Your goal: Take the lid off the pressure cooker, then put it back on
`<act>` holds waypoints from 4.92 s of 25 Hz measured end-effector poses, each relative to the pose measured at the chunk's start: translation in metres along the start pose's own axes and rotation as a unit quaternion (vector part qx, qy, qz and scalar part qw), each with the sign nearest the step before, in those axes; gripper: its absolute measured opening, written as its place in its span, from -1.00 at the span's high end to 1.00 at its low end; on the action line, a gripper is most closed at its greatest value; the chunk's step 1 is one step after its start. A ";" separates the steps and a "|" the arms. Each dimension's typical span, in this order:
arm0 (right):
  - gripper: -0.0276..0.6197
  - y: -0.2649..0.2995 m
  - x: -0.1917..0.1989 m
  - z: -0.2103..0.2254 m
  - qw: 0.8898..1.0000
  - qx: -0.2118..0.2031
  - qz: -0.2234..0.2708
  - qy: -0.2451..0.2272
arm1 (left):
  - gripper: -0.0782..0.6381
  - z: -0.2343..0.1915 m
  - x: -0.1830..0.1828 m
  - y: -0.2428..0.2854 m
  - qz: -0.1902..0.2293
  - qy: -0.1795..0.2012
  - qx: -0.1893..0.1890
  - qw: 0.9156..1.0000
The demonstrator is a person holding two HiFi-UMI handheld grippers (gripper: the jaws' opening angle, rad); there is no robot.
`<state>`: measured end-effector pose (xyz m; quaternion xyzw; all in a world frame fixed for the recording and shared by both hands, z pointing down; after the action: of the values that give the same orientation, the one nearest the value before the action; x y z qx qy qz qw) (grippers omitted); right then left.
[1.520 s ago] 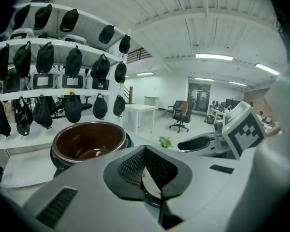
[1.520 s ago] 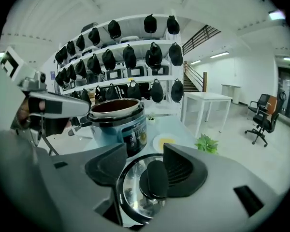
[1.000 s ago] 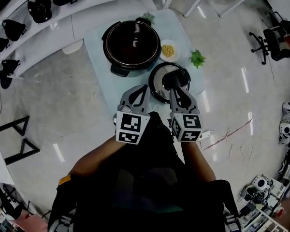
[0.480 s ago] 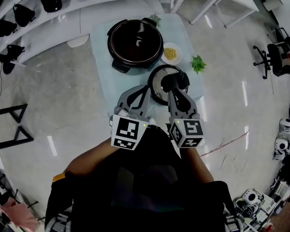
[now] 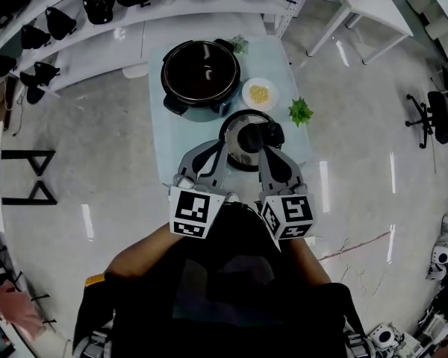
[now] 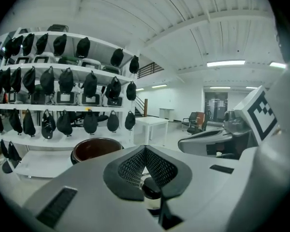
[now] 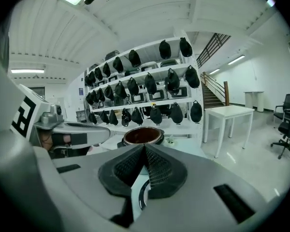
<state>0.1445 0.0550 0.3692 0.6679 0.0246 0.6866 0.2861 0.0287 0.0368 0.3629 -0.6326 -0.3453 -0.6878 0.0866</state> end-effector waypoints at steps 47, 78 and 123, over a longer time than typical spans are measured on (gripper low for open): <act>0.86 -0.026 0.016 -0.045 1.000 -0.018 -0.015 -0.003 | 0.76 0.007 0.012 -0.050 0.009 0.008 -0.019 1.000; 0.86 -0.025 0.017 -0.080 0.997 0.068 -0.032 -0.026 | 0.76 -0.026 0.038 -0.088 0.030 -0.024 0.013 0.999; 0.01 0.161 0.155 0.076 0.985 -0.027 -0.164 -0.033 | 0.76 -0.031 0.161 0.095 -0.137 -0.110 -0.145 0.974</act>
<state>0.1659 -0.0401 0.5840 0.6687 0.1059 0.6085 0.4140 0.0273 -0.0012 0.5487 -0.6567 -0.3331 -0.6621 -0.1394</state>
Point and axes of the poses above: the fingertips, and each gripper's own axes: y forward along the fingers, z to its right, x out of its underside, the point moved 3 cm from there along -y, backward along the fingers, and after that the axes turned 3 degrees about -z, right-handed, at the moved point
